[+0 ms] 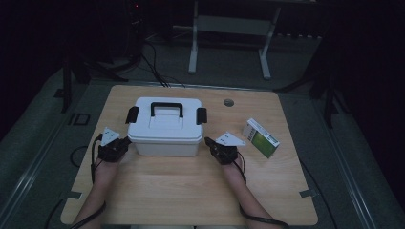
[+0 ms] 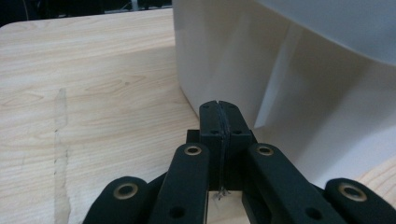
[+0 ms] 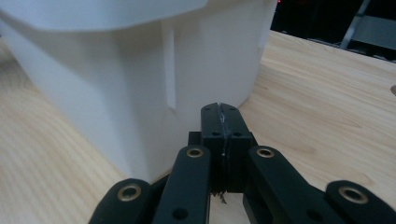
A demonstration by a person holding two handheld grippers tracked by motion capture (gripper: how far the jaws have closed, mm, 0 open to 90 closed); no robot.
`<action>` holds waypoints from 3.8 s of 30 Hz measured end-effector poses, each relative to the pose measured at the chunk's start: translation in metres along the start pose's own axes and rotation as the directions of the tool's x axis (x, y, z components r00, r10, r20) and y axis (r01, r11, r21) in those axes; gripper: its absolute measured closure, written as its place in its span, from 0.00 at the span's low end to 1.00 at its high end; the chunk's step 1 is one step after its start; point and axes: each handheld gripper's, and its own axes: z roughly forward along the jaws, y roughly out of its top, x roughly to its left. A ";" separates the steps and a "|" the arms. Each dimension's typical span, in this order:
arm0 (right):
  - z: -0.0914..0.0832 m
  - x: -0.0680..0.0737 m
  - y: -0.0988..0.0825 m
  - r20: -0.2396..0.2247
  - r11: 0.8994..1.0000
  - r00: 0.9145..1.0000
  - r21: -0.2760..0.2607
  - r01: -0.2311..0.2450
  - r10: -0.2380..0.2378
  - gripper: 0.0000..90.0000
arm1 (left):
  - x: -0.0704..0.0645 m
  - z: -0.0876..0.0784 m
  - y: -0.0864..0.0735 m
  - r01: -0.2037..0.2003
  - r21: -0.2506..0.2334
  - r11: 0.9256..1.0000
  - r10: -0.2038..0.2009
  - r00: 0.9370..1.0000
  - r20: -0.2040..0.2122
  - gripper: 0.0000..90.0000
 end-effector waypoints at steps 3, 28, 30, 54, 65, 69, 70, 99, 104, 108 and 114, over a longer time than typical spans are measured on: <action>0.004 0.001 0.003 -0.001 1.000 1.000 -0.004 -0.002 0.002 1.00 | 0.001 0.002 0.001 0.000 0.004 1.000 0.000 1.000 0.003 0.99; 0.003 0.003 0.014 -0.013 1.000 1.000 -0.017 -0.007 0.007 1.00 | -0.010 0.004 0.010 0.007 -0.005 1.000 -0.006 0.999 0.040 0.99; -0.001 0.002 0.012 -0.013 1.000 1.000 -0.017 -0.011 0.011 1.00 | -0.011 0.004 0.010 0.004 -0.003 1.000 -0.004 0.999 0.044 1.00; -0.051 -0.006 -0.010 -0.015 0.999 0.999 -0.015 -0.041 0.041 1.00 | -0.051 -0.006 0.005 -0.050 0.009 0.999 0.048 0.990 0.133 1.00; -0.074 -0.006 -0.017 -0.013 0.999 0.999 0.003 -0.046 0.046 1.00 | -0.070 -0.015 0.003 -0.073 0.027 0.997 0.068 0.983 0.169 0.99; -0.084 -0.007 -0.021 -0.017 0.998 0.998 0.003 -0.056 0.056 1.00 | -0.079 -0.019 0.000 -0.086 0.026 0.996 0.080 0.980 0.182 1.00; -0.086 -0.008 -0.022 -0.019 0.998 0.998 0.002 -0.059 0.059 1.00 | -0.080 -0.020 0.000 -0.089 0.026 0.996 0.083 0.979 0.184 1.00; -0.127 -0.004 -0.041 -0.043 0.997 0.996 0.000 -0.075 0.075 1.00 | -0.107 -0.038 -0.011 -0.110 0.026 0.994 0.099 0.960 0.260 0.99; -0.131 -0.003 -0.044 -0.050 0.997 0.996 -0.007 -0.080 0.079 1.00 | -0.107 -0.039 -0.013 -0.104 0.022 0.994 0.094 0.958 0.272 0.99; -0.131 -0.002 -0.044 -0.047 0.997 0.996 -0.007 -0.080 0.079 1.00 | -0.106 -0.039 -0.012 -0.107 0.022 0.994 0.097 0.956 0.275 0.99; -0.128 0.000 -0.042 -0.065 0.997 0.994 -0.008 -0.083 0.082 1.00 | -0.100 -0.038 -0.011 -0.090 0.029 0.996 0.079 0.960 0.268 0.99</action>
